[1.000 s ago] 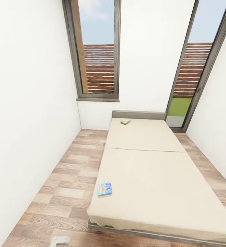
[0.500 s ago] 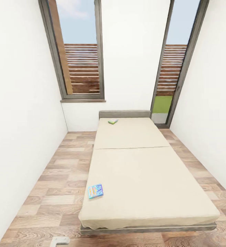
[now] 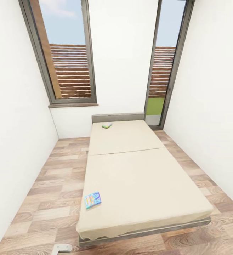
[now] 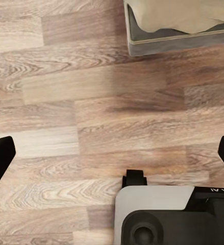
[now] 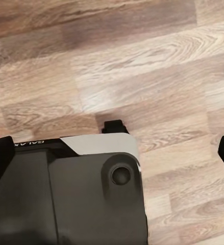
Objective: Put all the toys in the child's room - the three board games (two on the bed and one on the table), the two jigsaw puzzles on the table, and the tennis ball on the table - inside the toy box on the table in the child's room.
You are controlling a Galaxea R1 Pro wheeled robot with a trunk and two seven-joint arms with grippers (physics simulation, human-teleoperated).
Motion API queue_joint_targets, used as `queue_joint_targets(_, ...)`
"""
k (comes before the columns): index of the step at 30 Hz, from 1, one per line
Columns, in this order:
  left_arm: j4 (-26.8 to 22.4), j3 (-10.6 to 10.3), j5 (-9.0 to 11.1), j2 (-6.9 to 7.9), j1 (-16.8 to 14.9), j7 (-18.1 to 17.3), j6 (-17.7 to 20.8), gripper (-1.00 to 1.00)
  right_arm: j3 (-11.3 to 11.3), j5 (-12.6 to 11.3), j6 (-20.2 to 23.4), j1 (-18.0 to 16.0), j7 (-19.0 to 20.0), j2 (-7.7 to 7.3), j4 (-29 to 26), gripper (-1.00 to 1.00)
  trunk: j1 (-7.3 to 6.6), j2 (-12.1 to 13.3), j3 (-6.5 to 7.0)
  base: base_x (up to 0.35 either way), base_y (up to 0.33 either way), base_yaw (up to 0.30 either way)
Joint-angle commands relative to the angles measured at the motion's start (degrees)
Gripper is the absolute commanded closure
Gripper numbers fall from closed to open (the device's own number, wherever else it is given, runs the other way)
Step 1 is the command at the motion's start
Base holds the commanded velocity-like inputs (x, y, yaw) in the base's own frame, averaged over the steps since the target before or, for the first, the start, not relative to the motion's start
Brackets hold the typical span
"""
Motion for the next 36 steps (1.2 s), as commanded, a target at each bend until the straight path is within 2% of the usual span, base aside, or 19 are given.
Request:
queue_joint_targets(1, -0.1, 0.0, 0.0, 0.00, 0.0, 0.1, 0.3, -1.00, -0.1, -0.2, 0.3, 0.0, -0.2, 0.04, -0.1, -1.00, 0.03, -0.1, -0.11, 0.000, 0.123, -0.057)
queue_joint_targets(17, -0.1, 0.0, 0.0, 0.00, 0.0, 0.1, 0.3, -1.00, -0.1, -0.2, 0.3, 0.0, -0.2, 0.04, -0.1, -1.00, 0.03, -0.1, -0.12, 0.000, 0.027, -0.004)
queue_joint_targets(36, -0.1, 0.0, 0.0, 0.00, 0.0, 0.1, 0.3, -1.00, -0.1, -0.2, 0.3, 0.0, -0.2, 0.04, -0.2, -1.00, 0.03, -0.1, -0.53, 0.066, -0.014, 0.212)
